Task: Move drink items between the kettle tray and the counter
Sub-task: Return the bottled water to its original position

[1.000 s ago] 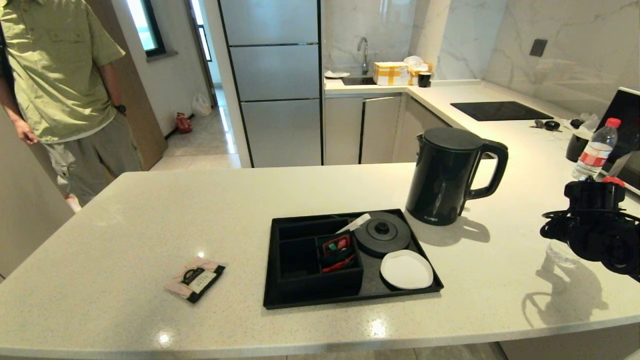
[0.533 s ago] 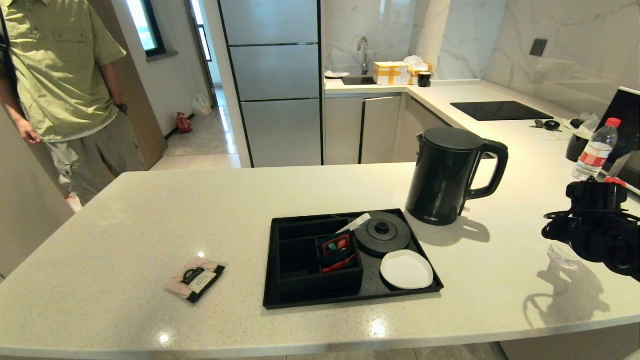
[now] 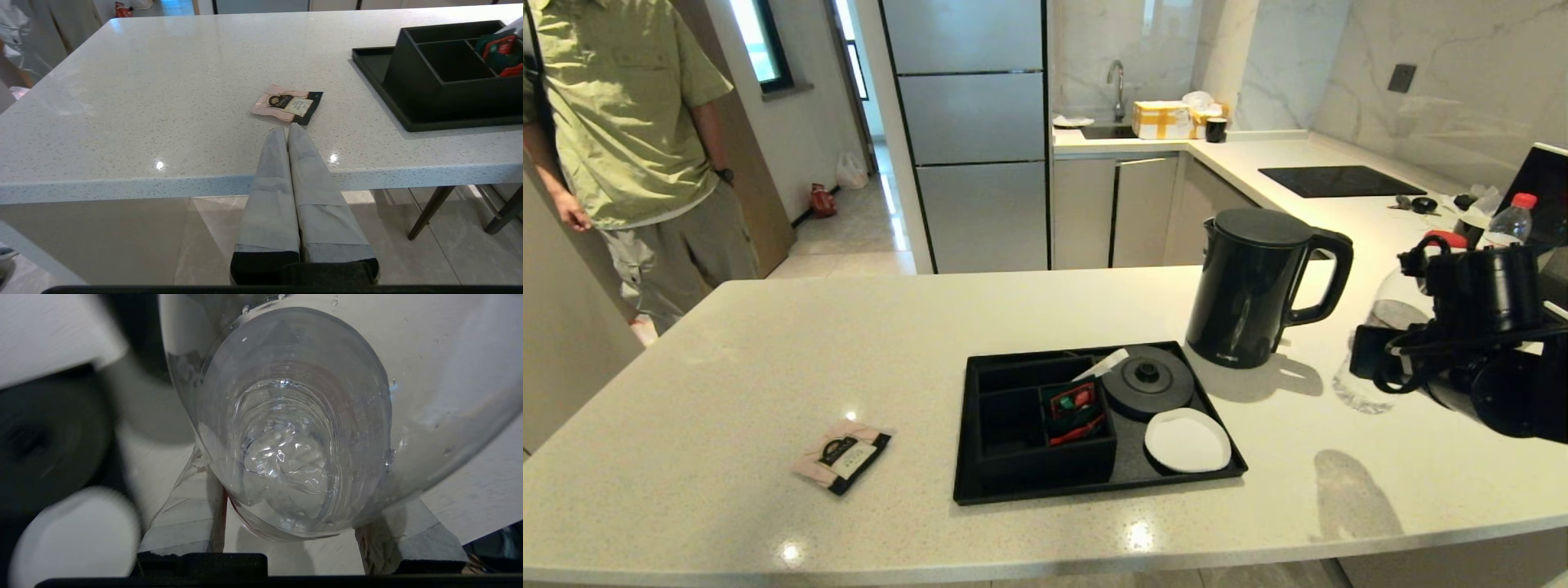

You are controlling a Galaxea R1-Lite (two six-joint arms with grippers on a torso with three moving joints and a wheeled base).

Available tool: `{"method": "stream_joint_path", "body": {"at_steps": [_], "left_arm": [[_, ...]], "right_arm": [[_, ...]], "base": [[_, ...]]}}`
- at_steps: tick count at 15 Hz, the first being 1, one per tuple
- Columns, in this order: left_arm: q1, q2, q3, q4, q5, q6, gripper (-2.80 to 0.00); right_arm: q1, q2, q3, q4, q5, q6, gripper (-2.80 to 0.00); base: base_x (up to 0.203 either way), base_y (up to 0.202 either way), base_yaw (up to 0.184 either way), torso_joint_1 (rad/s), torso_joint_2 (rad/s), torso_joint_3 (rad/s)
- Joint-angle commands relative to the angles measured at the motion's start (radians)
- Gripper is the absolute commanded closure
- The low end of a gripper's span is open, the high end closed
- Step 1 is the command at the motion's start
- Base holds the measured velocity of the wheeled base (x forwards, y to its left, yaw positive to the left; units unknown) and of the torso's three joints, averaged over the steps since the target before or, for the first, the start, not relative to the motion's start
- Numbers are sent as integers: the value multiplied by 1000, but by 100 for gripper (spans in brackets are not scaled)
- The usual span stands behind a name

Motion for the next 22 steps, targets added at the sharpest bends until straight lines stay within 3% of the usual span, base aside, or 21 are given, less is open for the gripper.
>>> {"method": "stream_joint_path", "body": {"at_steps": [1,3,7,10,16,22], "left_arm": [[0,1,0,0,0,0,0],[0,1,0,0,0,0,0],[0,1,0,0,0,0,0],[0,1,0,0,0,0,0],[0,1,0,0,0,0,0],[0,1,0,0,0,0,0]], "right_arm": [[155,-85,2,65,-6,23,0],[256,-55,-1,105,-7,83,0],[311,82,-39,94,-8,202,0],[320,143,-81,1,-5,202,0],[418,203,-118,6,-46,204,0],[443,229,-119,7,-53,201,0]], "base": [[0,0,0,0,0,0],[0,0,0,0,0,0],[0,0,0,0,0,0],[0,0,0,0,0,0],[0,0,0,0,0,0],[0,0,0,0,0,0]]}}
